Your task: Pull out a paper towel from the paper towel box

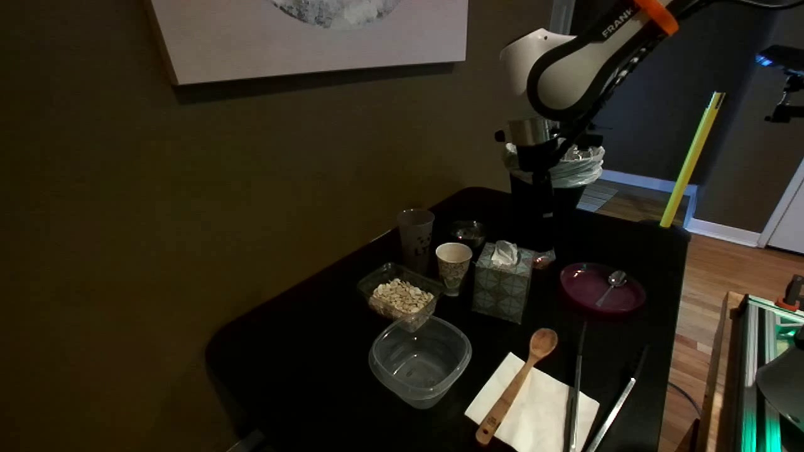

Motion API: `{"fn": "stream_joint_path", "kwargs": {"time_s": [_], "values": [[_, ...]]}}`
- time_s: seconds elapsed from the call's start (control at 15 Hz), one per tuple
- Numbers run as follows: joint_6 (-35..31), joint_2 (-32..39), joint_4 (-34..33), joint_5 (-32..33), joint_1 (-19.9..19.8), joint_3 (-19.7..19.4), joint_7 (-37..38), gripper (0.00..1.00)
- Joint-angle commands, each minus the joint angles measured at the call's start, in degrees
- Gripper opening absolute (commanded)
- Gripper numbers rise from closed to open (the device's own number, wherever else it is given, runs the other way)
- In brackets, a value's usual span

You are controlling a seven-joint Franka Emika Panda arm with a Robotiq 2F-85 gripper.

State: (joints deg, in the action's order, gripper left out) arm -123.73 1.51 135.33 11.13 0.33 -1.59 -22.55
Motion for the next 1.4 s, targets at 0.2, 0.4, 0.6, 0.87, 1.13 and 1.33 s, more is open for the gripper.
{"fn": "stream_joint_path", "kwargs": {"time_s": [0.2, 0.4, 0.6, 0.87, 1.13, 1.33], "values": [[-7.88, 7.50, -2.16, -0.72, -0.42, 1.24, -1.11, 1.00], [-8.25, 6.42, -1.07, 0.08, -0.56, 1.35, 0.04, 1.00], [-10.94, 8.22, -1.69, -2.01, -1.30, 1.77, -4.45, 1.00], [-13.73, 9.71, -2.23, -4.28, -2.05, 2.09, -7.79, 1.00], [-15.24, 11.45, -3.15, -5.38, -2.79, 2.36, -9.47, 1.00], [-15.18, 12.76, -4.04, -5.56, -3.18, 2.59, -10.03, 0.68]]}}
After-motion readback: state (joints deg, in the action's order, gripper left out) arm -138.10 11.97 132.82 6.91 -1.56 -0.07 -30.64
